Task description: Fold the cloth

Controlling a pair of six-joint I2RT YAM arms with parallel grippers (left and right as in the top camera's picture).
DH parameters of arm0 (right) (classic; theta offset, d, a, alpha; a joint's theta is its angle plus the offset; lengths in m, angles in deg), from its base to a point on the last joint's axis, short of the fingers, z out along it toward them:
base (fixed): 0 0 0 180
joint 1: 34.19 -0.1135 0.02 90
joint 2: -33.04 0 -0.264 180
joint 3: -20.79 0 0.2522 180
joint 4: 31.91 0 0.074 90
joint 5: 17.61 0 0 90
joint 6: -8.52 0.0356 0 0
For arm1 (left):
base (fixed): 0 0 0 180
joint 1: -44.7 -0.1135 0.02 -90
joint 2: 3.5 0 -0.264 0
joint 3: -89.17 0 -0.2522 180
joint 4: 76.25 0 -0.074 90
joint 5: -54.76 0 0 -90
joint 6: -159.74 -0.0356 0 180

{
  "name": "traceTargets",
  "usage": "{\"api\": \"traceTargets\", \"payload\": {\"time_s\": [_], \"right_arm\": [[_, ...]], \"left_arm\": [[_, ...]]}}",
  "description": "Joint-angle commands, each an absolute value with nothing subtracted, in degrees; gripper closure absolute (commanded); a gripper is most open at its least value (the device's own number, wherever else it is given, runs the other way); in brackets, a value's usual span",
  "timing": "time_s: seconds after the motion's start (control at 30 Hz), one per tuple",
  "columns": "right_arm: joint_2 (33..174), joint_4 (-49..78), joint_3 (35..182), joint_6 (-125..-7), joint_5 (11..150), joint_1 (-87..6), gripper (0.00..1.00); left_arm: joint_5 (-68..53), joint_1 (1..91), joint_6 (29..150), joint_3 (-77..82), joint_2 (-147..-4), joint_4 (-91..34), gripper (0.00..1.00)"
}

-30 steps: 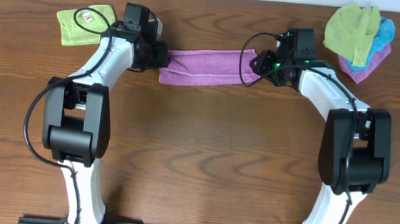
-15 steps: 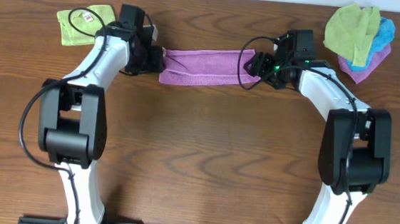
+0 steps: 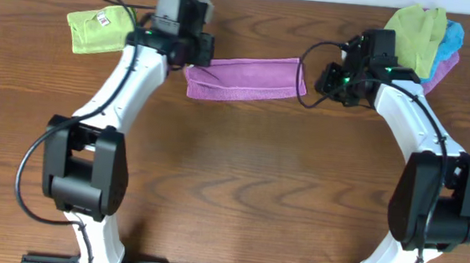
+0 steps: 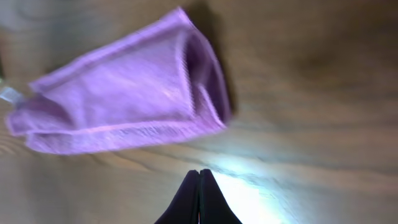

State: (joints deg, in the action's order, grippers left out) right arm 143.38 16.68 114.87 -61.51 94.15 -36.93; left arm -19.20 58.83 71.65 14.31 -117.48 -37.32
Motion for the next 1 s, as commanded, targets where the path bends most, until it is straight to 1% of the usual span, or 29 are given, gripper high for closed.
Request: {"api": "traceTargets", "payload": {"time_s": [0.0, 0.17, 0.37, 0.9, 0.93, 0.97], "right_arm": [[142.4, 19.1, 115.6, -65.9, 92.8, -36.6, 0.98], [142.4, 23.9, 115.5, -66.0, 88.4, -36.6, 0.99], [142.4, 24.5, 115.6, -66.3, 88.3, -36.6, 0.99], [142.4, 22.8, 115.6, -66.3, 91.7, -38.1, 0.98], [142.4, 22.2, 115.6, -66.3, 92.0, -38.4, 0.87], [142.4, 21.7, 115.5, -66.3, 92.6, -38.7, 0.65]], "left_arm": [[-23.9, 59.9, 68.9, 15.0, -120.5, -36.5, 0.94], [-29.5, 60.9, 68.4, 15.0, -123.2, -32.8, 0.94], [-29.4, 60.9, 68.4, 14.9, -125.1, -29.6, 0.95], [-29.1, 60.9, 68.4, 14.9, -132.5, -37.4, 0.94], [-29.0, 60.9, 68.5, 14.9, -133.0, -37.9, 0.94], [-29.0, 60.9, 68.5, 14.9, -133.3, -38.0, 0.94]]}}
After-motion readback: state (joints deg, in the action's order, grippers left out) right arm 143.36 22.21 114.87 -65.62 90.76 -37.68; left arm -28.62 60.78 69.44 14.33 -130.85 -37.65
